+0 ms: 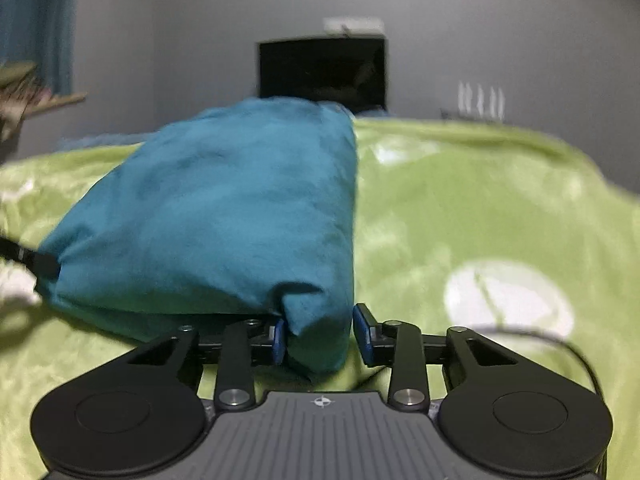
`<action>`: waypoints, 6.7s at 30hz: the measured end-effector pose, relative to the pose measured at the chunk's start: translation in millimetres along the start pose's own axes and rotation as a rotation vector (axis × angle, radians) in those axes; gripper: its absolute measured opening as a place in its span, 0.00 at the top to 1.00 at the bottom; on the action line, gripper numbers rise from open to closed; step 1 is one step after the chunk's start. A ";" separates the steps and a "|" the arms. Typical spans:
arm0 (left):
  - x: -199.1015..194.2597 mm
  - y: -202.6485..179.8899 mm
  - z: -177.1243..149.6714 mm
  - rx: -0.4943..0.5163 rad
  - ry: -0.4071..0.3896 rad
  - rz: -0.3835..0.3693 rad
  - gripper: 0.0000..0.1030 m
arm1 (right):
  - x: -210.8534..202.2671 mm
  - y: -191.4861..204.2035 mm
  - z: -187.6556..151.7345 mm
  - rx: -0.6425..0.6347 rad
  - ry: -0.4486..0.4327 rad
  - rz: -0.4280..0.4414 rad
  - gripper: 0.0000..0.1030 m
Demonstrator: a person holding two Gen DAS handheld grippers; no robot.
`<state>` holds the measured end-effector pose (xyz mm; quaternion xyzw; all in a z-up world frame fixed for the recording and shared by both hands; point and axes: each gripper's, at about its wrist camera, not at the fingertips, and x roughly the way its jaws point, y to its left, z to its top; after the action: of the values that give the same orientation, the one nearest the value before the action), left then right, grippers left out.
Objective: Fold large clothes
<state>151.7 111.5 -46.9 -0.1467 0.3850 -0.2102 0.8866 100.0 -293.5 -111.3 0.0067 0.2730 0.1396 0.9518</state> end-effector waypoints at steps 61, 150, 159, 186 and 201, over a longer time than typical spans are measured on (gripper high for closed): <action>-21.1 5.6 -1.9 -0.004 -0.027 -0.021 0.97 | 67.2 133.0 69.0 -0.270 0.016 0.358 0.76; 49.8 -8.5 102.1 -0.126 -0.176 0.104 0.28 | 16.6 -51.4 34.6 0.278 -0.076 0.248 0.31; 35.9 -72.4 31.2 -0.001 -0.099 0.125 0.27 | -18.2 -38.4 26.3 0.220 -0.071 0.168 0.32; 53.5 -56.8 2.8 0.107 -0.050 0.180 0.28 | -48.0 15.5 -0.9 -0.131 0.063 -0.011 0.63; 52.9 -57.2 -0.4 0.131 -0.066 0.181 0.27 | -18.6 26.6 17.0 -0.115 -0.029 0.031 0.81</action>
<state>169.1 36.1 -55.9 -0.0599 0.3528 -0.1488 0.9218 86.8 -271.9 -84.9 -0.0417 0.2507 0.1698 0.9521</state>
